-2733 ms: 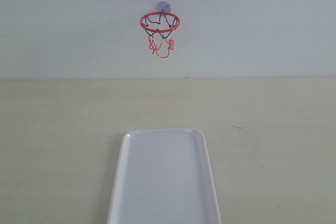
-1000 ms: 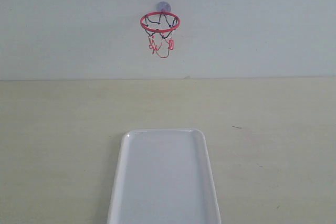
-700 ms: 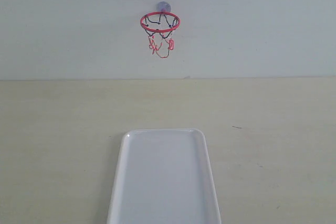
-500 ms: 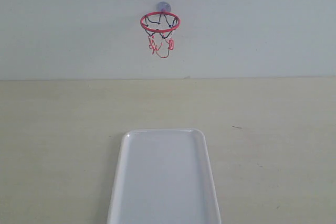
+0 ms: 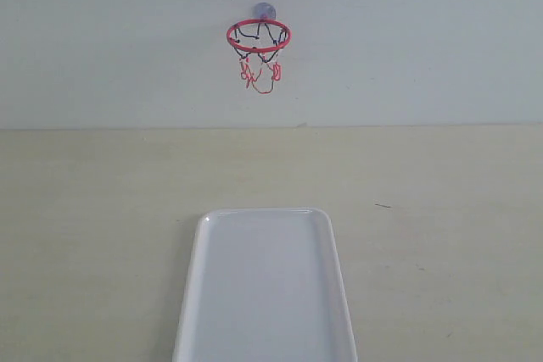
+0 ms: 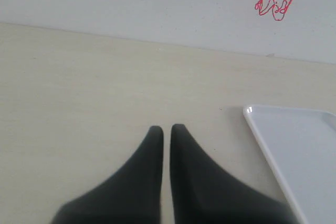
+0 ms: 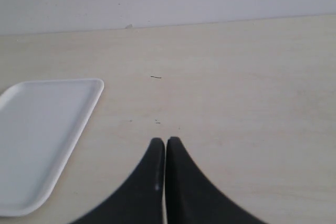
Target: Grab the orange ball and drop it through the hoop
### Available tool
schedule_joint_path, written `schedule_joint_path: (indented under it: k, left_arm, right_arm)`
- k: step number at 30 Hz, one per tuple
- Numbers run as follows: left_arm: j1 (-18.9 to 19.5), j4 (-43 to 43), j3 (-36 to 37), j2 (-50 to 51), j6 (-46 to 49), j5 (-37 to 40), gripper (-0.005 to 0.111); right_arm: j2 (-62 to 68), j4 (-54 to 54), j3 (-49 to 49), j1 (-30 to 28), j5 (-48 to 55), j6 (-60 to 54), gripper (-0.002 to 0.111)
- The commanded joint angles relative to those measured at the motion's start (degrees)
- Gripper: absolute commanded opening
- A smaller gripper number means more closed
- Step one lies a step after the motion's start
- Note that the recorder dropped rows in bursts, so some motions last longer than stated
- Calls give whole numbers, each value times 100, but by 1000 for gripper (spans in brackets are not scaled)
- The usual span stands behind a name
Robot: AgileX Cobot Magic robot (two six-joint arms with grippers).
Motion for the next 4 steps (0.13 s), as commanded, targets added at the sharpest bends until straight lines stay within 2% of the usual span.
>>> schedule_joint_path:
  k: [1, 4]
  left_arm:
    - [-7, 30, 14, -9, 17, -1, 4]
    - [-7, 30, 14, -9, 17, -1, 4]
  right_arm:
    - [-25, -33, 0, -24, -14, -12, 0]
    - [-25, -33, 0, -24, -14, -12, 0]
